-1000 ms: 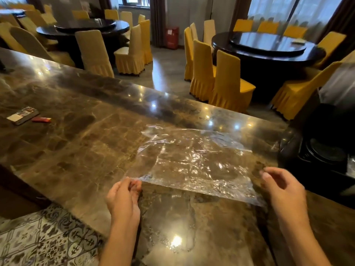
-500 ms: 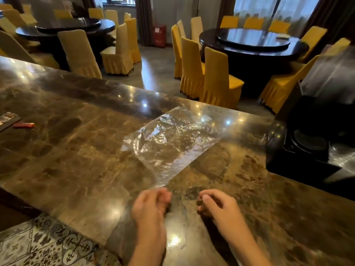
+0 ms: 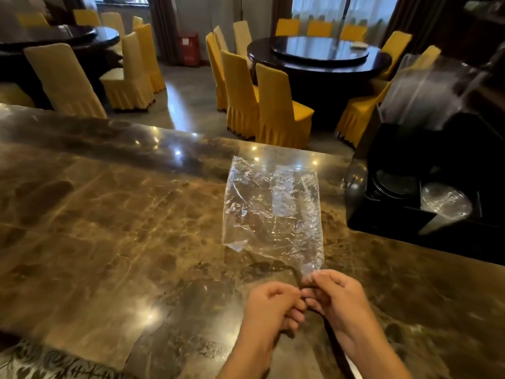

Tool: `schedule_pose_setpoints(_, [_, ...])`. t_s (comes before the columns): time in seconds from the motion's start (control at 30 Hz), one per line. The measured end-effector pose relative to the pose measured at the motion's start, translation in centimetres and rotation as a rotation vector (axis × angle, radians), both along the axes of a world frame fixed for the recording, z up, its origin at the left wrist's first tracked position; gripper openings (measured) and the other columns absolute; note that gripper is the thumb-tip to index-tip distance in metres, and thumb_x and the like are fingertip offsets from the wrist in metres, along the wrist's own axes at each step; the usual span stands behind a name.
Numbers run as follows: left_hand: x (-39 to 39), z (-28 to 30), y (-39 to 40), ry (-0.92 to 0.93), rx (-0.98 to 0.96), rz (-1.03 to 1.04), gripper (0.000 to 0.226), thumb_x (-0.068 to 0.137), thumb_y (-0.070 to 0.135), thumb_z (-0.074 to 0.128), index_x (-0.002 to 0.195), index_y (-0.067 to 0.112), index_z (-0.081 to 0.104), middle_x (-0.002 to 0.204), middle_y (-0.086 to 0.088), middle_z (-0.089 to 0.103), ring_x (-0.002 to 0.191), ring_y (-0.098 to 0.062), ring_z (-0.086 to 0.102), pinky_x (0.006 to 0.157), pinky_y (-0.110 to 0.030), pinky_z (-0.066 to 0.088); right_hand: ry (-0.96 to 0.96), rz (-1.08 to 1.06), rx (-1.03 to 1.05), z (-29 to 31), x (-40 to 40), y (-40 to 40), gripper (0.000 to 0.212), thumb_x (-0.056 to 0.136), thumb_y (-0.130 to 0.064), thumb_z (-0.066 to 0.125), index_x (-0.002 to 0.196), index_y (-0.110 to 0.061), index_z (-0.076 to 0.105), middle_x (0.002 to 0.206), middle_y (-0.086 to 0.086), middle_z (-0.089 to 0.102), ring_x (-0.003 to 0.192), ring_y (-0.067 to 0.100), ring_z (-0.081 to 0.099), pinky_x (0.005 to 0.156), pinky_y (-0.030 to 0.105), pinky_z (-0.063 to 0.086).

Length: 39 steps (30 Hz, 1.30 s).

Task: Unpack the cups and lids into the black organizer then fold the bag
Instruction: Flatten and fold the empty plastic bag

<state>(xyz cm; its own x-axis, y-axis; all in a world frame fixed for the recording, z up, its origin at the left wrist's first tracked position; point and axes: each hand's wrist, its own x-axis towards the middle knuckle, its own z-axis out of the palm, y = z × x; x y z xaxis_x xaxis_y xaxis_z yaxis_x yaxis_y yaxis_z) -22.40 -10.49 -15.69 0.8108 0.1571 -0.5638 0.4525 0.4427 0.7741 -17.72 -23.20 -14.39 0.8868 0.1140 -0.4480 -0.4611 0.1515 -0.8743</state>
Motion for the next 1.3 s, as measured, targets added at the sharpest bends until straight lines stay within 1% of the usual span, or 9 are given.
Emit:
schedule_pose_setpoints(0.1, [-0.3, -0.2, 3.3, -0.019, 0.021, 0.371, 0.024, 0.1, 0.009, 0.059, 0.08, -0.003, 0.064, 0.052, -0.011, 0.061, 0.036, -0.014, 0.052, 0.03, -0.021, 0.039, -0.022, -0.041, -0.013, -0.1, 0.4, -1.6, 0.022, 0.096, -0.007, 0.059, 0.079, 0.003, 0.068, 0.071, 0.015, 0.07, 0.052, 0.015, 0.063, 0.045, 0.022, 0.052])
schedule_pose_setpoints(0.17, [-0.6, 0.4, 4.9, -0.077, 0.028, 0.474, 0.029, 0.1, 0.021, 0.061, 0.083, -0.001, 0.064, 0.054, -0.01, 0.062, 0.038, -0.013, 0.053, 0.031, -0.02, 0.042, -0.025, -0.045, -0.033, -0.3, 0.3, -2.3, 0.022, 0.096, -0.009, 0.059, 0.081, 0.005, 0.068, 0.071, 0.015, 0.07, 0.051, 0.014, 0.063, 0.044, 0.022, 0.052])
schedule_pose_setpoints(0.3, [0.1, 1.7, 4.4, -0.128, -0.014, 0.406, 0.033, 0.096, 0.029, 0.067, 0.09, -0.003, 0.068, 0.064, -0.012, 0.067, 0.044, -0.015, 0.058, 0.035, -0.019, 0.045, -0.048, -0.026, -0.078, -0.7, -0.1, -2.6, 0.027, 0.097, -0.011, 0.058, 0.08, 0.007, 0.067, 0.065, 0.015, 0.067, 0.051, 0.016, 0.059, 0.046, 0.023, 0.051])
schedule_pose_setpoints(0.47, [0.7, 2.2, 3.4, -0.167, -0.092, 0.397, 0.014, 0.095, 0.004, 0.063, 0.085, -0.004, 0.067, 0.062, -0.011, 0.063, 0.044, -0.012, 0.052, 0.035, -0.016, 0.04, -0.069, -0.042, -0.111, -0.8, -0.3, -2.6, 0.03, 0.098, -0.015, 0.059, 0.078, 0.005, 0.067, 0.062, 0.014, 0.065, 0.051, 0.017, 0.057, 0.047, 0.025, 0.049])
schedule_pose_setpoints(0.67, [-1.3, 0.5, 8.9, -0.125, 0.122, 0.205, 0.032, 0.093, 0.002, 0.06, 0.063, 0.008, 0.071, 0.048, -0.005, 0.052, 0.033, -0.009, 0.037, 0.028, -0.014, 0.025, -0.098, -0.172, -0.17, -0.5, 1.1, -5.2, 0.025, 0.099, -0.014, 0.057, 0.079, 0.001, 0.063, 0.067, 0.011, 0.062, 0.05, 0.014, 0.056, 0.045, 0.024, 0.047])
schedule_pose_setpoints(0.9, [-2.8, -1.5, 11.0, -0.053, 0.174, 0.135, 0.036, 0.095, 0.008, 0.062, 0.061, 0.013, 0.072, 0.052, -0.008, 0.053, 0.035, -0.011, 0.039, 0.031, -0.013, 0.025, -0.107, -0.03, -0.232, -1.0, 2.1, -5.6, 0.03, 0.1, -0.018, 0.056, 0.074, -0.002, 0.06, 0.06, 0.008, 0.059, 0.051, 0.019, 0.053, 0.046, 0.032, 0.042])
schedule_pose_setpoints(1.03, [-3.0, -1.6, 11.1, -0.005, 0.216, 0.164, 0.04, 0.096, 0.01, 0.062, 0.058, 0.013, 0.072, 0.051, -0.009, 0.057, 0.034, -0.011, 0.042, 0.032, -0.014, 0.027, -0.146, -0.109, -0.308, -1.2, 3.0, -6.5, 0.037, 0.101, -0.021, 0.055, 0.07, -0.002, 0.057, 0.053, 0.008, 0.053, 0.045, 0.017, 0.05, 0.042, 0.029, 0.04])
schedule_pose_setpoints(1.2, [-2.0, -0.9, 10.1, 0.028, 0.158, 0.149, 0.04, 0.094, 0.032, 0.069, 0.091, -0.008, 0.066, 0.069, -0.025, 0.07, 0.038, -0.024, 0.057, 0.031, -0.019, 0.037, -0.112, 0.067, -0.334, -1.2, 3.3, -7.1, 0.039, 0.1, -0.026, 0.056, 0.067, -0.005, 0.058, 0.055, 0.01, 0.058, 0.049, 0.025, 0.048, 0.04, 0.029, 0.038])
schedule_pose_setpoints(1.3, [-1.1, -0.6, 9.3, 0.054, 0.192, 0.137, 0.036, 0.092, 0.031, 0.072, 0.1, -0.003, 0.063, 0.07, -0.023, 0.071, 0.04, -0.025, 0.058, 0.033, -0.022, 0.04, -0.091, 0.091, -0.309, -1.0, 3.1, -7.3, 0.035, 0.1, -0.024, 0.056, 0.072, -0.002, 0.057, 0.057, 0.009, 0.057, 0.047, 0.021, 0.05, 0.039, 0.026, 0.038])
